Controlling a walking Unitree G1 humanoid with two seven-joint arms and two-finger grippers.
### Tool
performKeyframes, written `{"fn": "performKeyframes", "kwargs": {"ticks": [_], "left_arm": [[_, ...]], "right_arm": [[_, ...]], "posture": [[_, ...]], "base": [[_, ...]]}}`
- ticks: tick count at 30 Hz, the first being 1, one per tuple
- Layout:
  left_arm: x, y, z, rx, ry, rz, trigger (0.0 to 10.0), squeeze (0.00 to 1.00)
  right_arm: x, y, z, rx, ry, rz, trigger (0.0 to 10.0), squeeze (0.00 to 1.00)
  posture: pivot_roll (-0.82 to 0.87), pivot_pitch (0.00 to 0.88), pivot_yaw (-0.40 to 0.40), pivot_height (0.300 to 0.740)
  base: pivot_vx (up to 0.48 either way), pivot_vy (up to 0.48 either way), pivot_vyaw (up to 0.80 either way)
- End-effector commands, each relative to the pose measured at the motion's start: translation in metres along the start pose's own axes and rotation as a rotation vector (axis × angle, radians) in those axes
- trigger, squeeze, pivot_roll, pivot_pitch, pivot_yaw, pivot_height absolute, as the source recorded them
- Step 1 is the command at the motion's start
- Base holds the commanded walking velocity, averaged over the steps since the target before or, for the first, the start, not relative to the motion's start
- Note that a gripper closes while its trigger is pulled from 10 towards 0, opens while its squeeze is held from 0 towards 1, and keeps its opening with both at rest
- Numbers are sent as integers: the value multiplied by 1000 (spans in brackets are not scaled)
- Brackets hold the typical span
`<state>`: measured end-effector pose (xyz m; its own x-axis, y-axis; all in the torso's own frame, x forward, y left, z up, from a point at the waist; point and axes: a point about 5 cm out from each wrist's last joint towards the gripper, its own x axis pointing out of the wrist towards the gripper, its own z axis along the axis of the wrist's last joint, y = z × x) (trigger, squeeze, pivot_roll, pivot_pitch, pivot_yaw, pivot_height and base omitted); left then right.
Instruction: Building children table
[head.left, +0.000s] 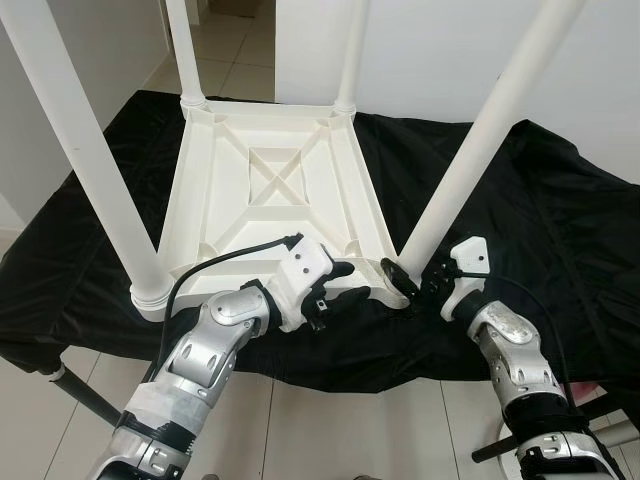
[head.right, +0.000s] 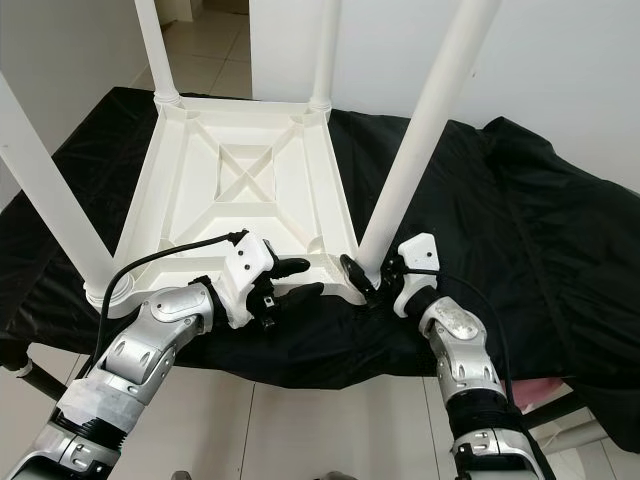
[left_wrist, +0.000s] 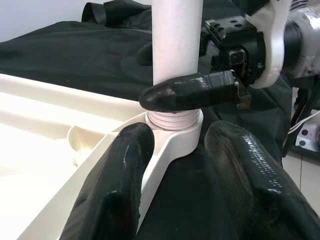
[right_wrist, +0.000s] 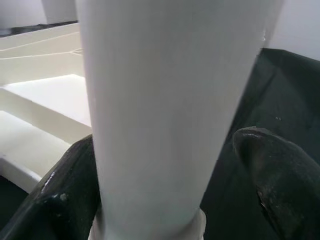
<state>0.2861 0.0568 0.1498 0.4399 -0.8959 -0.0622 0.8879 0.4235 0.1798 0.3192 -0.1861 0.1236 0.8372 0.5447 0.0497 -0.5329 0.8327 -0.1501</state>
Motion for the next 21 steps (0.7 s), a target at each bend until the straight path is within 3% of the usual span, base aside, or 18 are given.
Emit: {"fn": "performKeyframes", "kwargs": {"ticks": [1,3,5,6,18,19,21], "left_arm": [[1,-4,0,-6,-2,3,10000,0],[2,-6,0,-7,-5,-6,10000,0],[2,-6,0,-7,-5,-6,10000,0],[3,-6,0,-7,-6,-9,10000,0],[7,-8,0,-10,-10,-27,10000,0],[7,-9,0,-10,-9,-32,10000,0],[7,-9,0,-10,-9,-32,10000,0]], "right_arm": [[0,-2,0,-27,7,18,10000,0],[4,-2,2,-46,12,53,2118,0],[4,-2,2,-46,12,53,2118,0],[4,-2,1,-44,10,65,0,0],[-9,12,-16,12,40,93,0,0],[-10,13,-17,21,35,82,667,0],[-10,13,-17,21,35,82,667,0]], "posture": [[-16,0,-94,740],[-15,0,-92,740],[-15,0,-92,740],[-16,0,-94,740],[-46,0,-80,740],[-51,0,-76,740],[-51,0,-76,740]], "base": [[0,0,0],[0,0,0],[0,0,0],[0,0,0],[0,0,0],[0,0,0],[0,0,0]]}}
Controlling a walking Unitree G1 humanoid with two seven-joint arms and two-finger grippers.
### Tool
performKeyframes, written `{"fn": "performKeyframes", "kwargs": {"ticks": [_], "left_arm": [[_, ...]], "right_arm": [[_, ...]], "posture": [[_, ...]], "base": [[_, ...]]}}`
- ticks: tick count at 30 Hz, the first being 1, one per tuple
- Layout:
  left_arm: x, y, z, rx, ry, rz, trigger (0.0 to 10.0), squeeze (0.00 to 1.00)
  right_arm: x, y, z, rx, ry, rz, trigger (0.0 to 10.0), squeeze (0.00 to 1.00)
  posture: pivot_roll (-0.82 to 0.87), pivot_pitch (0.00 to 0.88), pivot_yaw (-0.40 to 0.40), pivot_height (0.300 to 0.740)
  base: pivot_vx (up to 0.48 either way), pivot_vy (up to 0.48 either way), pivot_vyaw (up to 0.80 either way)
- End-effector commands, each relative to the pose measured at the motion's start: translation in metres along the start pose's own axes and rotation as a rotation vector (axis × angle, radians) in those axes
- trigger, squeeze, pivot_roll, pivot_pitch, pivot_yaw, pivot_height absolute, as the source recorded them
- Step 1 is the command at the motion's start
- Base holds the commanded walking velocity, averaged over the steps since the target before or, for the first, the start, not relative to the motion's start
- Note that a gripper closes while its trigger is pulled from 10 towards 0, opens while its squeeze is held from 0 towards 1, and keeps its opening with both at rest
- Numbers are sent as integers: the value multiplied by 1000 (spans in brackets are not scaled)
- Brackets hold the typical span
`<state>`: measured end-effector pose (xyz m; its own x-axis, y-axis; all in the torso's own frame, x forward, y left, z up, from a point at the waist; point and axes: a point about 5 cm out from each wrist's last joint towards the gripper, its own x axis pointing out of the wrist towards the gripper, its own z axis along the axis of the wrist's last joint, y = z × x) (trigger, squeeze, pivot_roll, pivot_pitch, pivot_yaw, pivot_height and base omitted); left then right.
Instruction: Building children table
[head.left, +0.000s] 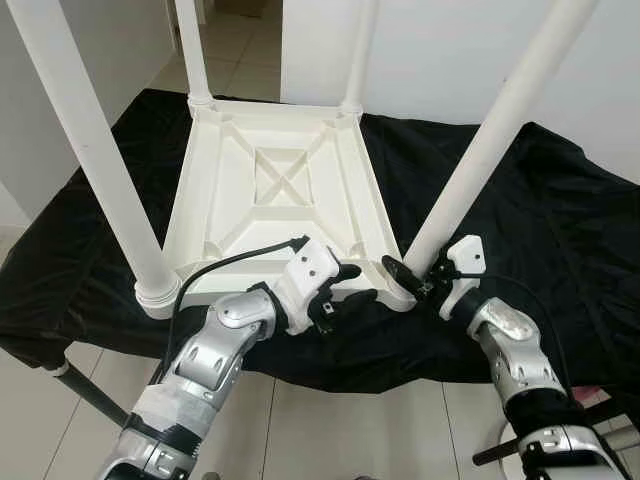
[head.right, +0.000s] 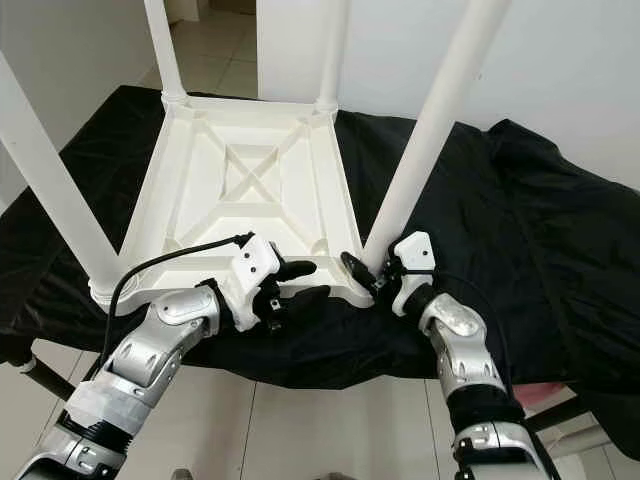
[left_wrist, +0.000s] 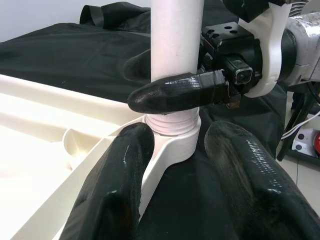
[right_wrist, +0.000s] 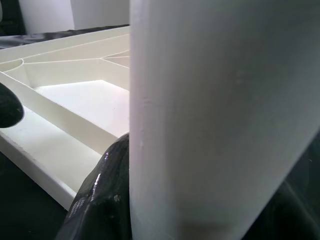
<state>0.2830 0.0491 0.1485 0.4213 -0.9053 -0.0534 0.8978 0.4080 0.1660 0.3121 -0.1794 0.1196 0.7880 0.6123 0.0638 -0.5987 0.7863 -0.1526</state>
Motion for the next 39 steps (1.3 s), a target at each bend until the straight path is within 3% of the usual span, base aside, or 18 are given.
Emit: {"fn": "performKeyframes", "kwargs": {"ticks": [1,2,3,6,9,10,12,13,17,20,23,29,30,33,34,39], "left_arm": [[2,-3,-1,3,4,-18,10000,0],[2,-3,-1,3,4,-18,10000,0],[3,-4,-1,4,4,-23,10000,0],[4,-4,-1,5,4,-28,10000,0],[5,-4,0,10,4,-37,10000,0],[5,-4,0,10,4,-37,10000,0],[5,-3,-1,10,5,-39,10000,0],[5,-3,-1,10,5,-39,10000,0],[9,-3,1,14,0,-44,10000,0],[9,-3,1,15,-1,-45,10000,0],[11,-2,3,16,-6,-46,10000,0],[10,-1,3,15,-6,-45,10000,0],[10,-1,4,15,-6,-44,10000,0],[10,-1,4,15,-6,-44,10000,0],[9,0,3,12,-5,-43,10000,0],[8,1,4,-1,-15,-27,10000,0]], "right_arm": [[-9,5,-14,24,56,-11,3725,0],[-9,5,-14,24,56,-11,3725,0],[-10,8,-16,37,60,-38,10000,0],[-11,8,-18,49,76,-99,10000,0],[-13,11,-27,74,142,-339,10000,0],[-13,11,-27,74,142,-339,10000,0],[-15,20,-31,138,168,-482,10000,0],[-15,20,-31,138,168,-482,10000,0],[-11,40,-31,228,156,-679,10000,0],[-10,43,-30,242,156,-701,10000,0],[3,58,-26,266,140,-705,10000,0],[3,60,-23,247,141,-686,10000,0],[1,58,-22,244,149,-699,10000,373],[1,58,-22,244,149,-699,10000,373],[-2,57,-19,232,149,-721,10000,1000],[-6,51,-10,202,113,-732,10000,1000]], "posture": [[-54,0,-73,740],[-54,0,-73,740],[-57,0,-69,740],[-57,0,-69,740],[-62,0,-66,740],[-62,0,-66,740],[-67,0,-64,740],[-67,0,-64,740],[-76,0,-63,740],[-76,0,-63,740],[-77,0,-55,740],[-78,0,-48,740],[-80,0,-46,740],[-80,0,-46,740],[-84,0,-41,740],[-77,0,-38,740]], "base": [[0,0,0],[0,0,0],[0,0,0],[0,0,0],[0,0,0],[0,0,0],[0,0,0],[0,0,0],[0,0,0],[0,0,0],[0,0,0],[0,0,0],[0,0,0],[0,0,0],[0,0,0],[0,0,0]]}}
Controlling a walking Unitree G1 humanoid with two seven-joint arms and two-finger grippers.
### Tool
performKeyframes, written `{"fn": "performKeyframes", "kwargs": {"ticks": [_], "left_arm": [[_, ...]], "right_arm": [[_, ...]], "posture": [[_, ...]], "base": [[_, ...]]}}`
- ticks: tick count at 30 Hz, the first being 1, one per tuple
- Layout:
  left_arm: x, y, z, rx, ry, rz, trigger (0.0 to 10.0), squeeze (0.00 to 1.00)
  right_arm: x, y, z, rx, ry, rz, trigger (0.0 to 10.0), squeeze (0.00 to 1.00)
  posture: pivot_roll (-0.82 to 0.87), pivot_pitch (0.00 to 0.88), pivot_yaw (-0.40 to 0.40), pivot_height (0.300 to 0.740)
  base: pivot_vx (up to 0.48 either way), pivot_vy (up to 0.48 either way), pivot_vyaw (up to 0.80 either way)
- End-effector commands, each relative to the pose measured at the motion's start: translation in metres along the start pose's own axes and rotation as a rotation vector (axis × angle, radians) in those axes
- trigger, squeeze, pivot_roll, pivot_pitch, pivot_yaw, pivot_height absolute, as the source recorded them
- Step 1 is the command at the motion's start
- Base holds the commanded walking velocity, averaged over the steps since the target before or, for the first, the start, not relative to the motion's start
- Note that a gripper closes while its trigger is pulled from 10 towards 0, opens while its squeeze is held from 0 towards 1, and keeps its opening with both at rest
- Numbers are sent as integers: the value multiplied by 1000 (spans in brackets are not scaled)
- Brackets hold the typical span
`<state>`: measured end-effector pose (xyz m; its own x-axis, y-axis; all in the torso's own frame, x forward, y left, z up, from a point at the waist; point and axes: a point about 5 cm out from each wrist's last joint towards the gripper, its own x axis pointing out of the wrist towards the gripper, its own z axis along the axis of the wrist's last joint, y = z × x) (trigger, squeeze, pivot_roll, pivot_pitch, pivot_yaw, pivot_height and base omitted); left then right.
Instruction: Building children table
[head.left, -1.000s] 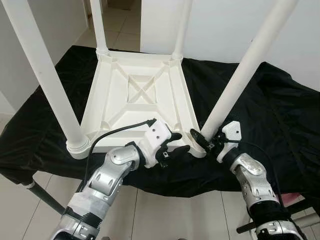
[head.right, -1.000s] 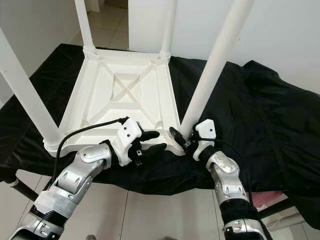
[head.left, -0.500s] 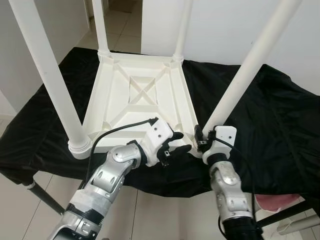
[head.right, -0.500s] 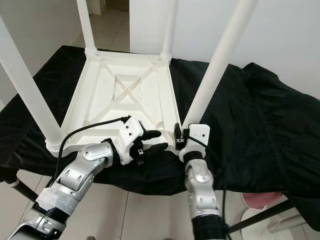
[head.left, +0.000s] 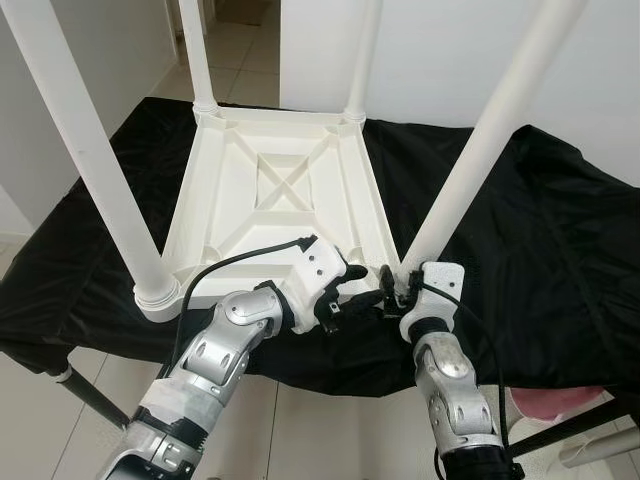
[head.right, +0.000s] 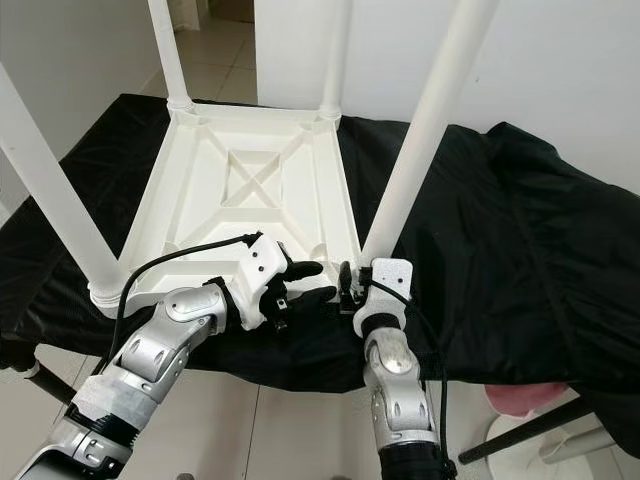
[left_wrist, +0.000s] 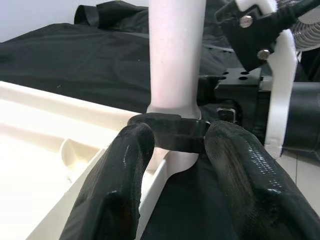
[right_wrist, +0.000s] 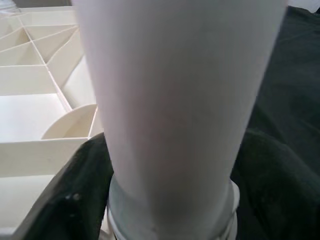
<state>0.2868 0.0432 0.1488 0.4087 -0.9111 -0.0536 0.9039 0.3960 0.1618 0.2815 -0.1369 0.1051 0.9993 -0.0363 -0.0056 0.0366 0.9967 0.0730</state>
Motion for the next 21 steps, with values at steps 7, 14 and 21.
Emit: {"fn": "performKeyframes", "kwargs": {"ticks": [7,14,21], "left_arm": [[-7,2,7,23,-12,15,10000,0],[-9,2,6,17,-1,19,10000,0],[-11,0,6,31,0,15,10000,0]], "right_arm": [[-3,-21,8,10,-40,129,10000,882],[0,-25,15,-11,-84,228,10000,0],[8,-28,24,-75,-97,426,10000,0]], "posture": [[-68,3,-31,740],[-63,0,-26,740],[-46,0,-41,740]], "base": [[0,0,0],[0,0,0],[0,0,0]]}}
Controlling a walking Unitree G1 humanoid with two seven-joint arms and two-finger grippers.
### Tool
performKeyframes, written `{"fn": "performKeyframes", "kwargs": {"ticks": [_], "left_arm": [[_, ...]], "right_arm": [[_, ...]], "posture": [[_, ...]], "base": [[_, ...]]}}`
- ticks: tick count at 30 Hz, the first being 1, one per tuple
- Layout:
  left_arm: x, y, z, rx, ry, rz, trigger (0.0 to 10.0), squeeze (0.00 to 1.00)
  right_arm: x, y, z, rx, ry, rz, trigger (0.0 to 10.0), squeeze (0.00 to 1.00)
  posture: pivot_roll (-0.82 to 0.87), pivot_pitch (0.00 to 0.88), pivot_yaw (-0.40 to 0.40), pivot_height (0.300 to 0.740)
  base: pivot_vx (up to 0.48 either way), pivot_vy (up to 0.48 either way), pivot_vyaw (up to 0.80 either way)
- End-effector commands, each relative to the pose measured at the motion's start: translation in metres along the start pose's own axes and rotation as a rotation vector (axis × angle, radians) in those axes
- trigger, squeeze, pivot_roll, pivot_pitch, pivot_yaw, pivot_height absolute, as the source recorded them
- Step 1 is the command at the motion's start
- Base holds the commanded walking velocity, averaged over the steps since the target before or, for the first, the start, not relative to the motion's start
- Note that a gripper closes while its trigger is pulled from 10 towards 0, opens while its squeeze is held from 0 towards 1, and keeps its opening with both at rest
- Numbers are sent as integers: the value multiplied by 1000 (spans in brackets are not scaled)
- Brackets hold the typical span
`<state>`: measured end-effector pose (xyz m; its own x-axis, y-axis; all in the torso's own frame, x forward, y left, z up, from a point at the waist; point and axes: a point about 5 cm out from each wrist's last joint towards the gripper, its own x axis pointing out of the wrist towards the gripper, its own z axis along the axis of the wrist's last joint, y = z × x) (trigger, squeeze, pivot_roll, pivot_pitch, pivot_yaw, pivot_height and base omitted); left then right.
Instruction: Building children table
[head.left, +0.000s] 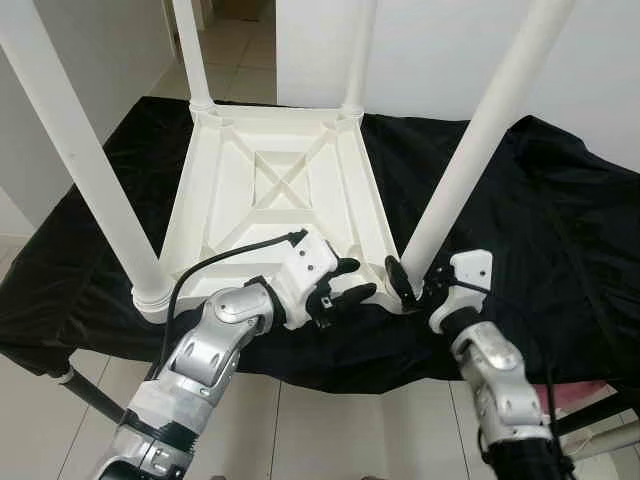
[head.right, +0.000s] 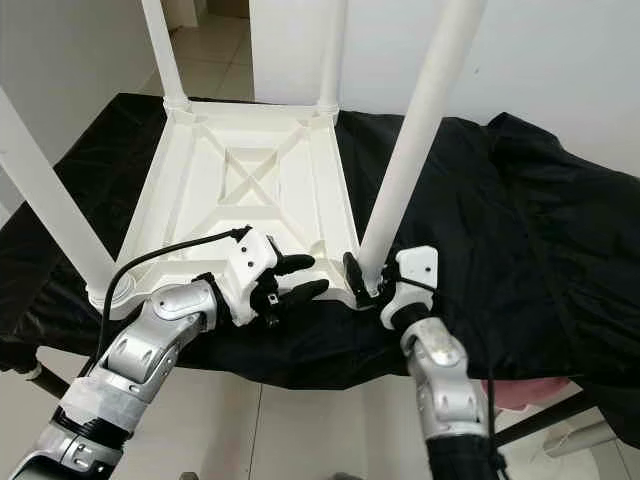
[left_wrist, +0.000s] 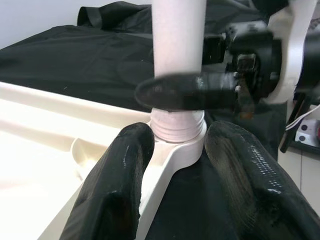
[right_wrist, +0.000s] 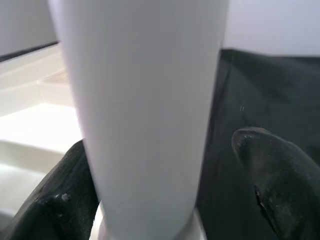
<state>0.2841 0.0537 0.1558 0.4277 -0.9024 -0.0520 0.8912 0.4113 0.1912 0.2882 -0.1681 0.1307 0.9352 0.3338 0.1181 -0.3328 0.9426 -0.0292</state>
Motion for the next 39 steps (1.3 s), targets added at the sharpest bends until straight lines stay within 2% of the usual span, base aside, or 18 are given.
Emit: {"fn": "performKeyframes", "kwargs": {"ticks": [1,5,7,13,14,15,16,17,18,23,31,32,39], "left_arm": [[0,-3,0,2,-2,-6,10000,0],[0,-3,0,-3,-4,-12,10000,0],[-1,-7,2,-20,-14,-34,10000,0],[-3,-12,2,-50,-9,-74,10000,0],[-4,-12,2,-56,-6,-80,10000,0],[-4,-12,2,-56,-6,-80,10000,0],[-4,-12,2,-63,-7,-85,10000,0],[-4,-12,2,-63,-7,-85,10000,0],[-4,-13,2,-68,-7,-88,10000,0],[0,-15,3,-61,-4,-103,10000,0],[-1,-13,2,-64,0,-89,10000,0],[-2,-12,2,-66,2,-87,10000,0],[-2,-12,-1,-44,19,-71,10000,0]], "right_arm": [[0,1,-4,10,13,44,10000,0],[3,1,-3,8,21,91,10000,0],[11,1,-5,-21,57,203,10000,0],[18,-2,-13,-67,123,332,10000,0],[19,-4,-14,-78,135,350,3373,0],[19,-4,-14,-78,135,350,3373,0],[20,-5,-15,-80,143,359,627,0],[20,-5,-15,-80,143,359,627,0],[22,-9,-15,-84,149,366,0,0],[26,-18,-14,-98,157,373,0,0],[27,-18,-15,-77,148,369,118,0],[27,-16,-17,-66,148,377,10000,0],[25,-2,-16,-13,97,336,10000,0]], "posture": [[-46,0,-41,740],[-39,0,-46,740],[-15,0,-55,740],[-3,0,-60,740],[-3,0,-60,740],[-3,0,-60,740],[-5,0,-60,740],[-5,0,-60,740],[-10,0,-56,740],[-12,0,-53,740],[-6,0,-59,740],[-7,0,-59,740],[-11,0,-66,740]], "base": [[0,0,0],[0,0,0],[0,0,0],[0,0,0],[0,0,0],[0,0,0],[0,0,0],[0,0,0],[0,0,0],[0,0,0],[0,0,0],[0,0,0],[0,0,0]]}}
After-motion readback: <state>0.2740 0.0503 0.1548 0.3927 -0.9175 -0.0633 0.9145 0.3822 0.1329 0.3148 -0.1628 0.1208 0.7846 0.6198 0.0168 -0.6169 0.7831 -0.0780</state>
